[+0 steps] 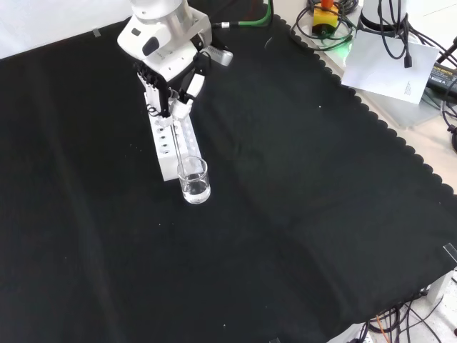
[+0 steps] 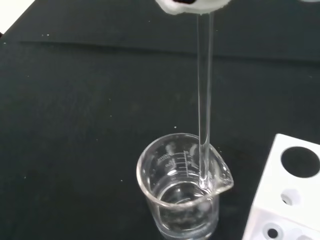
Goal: Stir in the beaker to the left of the white test tube rack with the glass rod.
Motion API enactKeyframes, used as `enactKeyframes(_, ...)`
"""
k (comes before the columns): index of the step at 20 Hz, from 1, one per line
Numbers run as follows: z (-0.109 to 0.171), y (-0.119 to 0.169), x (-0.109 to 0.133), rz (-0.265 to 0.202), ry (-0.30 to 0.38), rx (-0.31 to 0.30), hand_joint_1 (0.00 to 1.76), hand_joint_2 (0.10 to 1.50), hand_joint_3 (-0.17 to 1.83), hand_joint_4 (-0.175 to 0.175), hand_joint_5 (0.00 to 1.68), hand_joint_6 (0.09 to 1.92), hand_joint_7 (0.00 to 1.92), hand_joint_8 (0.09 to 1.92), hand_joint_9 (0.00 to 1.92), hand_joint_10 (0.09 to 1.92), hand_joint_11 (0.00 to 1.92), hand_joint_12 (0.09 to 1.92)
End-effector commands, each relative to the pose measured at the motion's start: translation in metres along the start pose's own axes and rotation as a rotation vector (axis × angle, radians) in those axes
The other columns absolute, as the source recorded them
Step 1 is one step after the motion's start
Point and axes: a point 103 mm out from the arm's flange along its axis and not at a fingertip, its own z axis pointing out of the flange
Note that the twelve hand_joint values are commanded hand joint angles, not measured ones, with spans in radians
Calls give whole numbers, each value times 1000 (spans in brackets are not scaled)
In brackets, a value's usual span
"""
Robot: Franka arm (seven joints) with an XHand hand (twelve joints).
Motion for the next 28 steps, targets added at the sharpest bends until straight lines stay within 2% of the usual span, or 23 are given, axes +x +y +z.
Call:
enactKeyframes(1, -2, -21, -6, 22, -4, 0, 1323, 1075, -175, -175, 1400, 87, 1271, 835, 1601, 738, 1604, 602)
enactKeyframes(7, -1, -37, 20, -4, -5, 8, 1323, 1075, -175, -175, 1400, 87, 1272, 834, 1602, 738, 1604, 603)
enactKeyframes(11, 5, -34, 30, -19, 8, 19, 1323, 1075, -175, -175, 1401, 87, 1271, 835, 1603, 738, 1603, 604)
enactKeyframes(15, 12, -23, 32, -16, 5, 35, 1323, 1075, -175, -175, 1401, 87, 1271, 836, 1602, 738, 1603, 605)
enactKeyframes(22, 15, 0, 36, -22, 1, 29, 1323, 1074, -175, -175, 1401, 87, 1273, 833, 1603, 738, 1602, 606)
enactKeyframes(28, 12, 2, 20, 2, -2, 35, 1323, 1074, -175, -175, 1401, 87, 1273, 832, 1604, 737, 1602, 606)
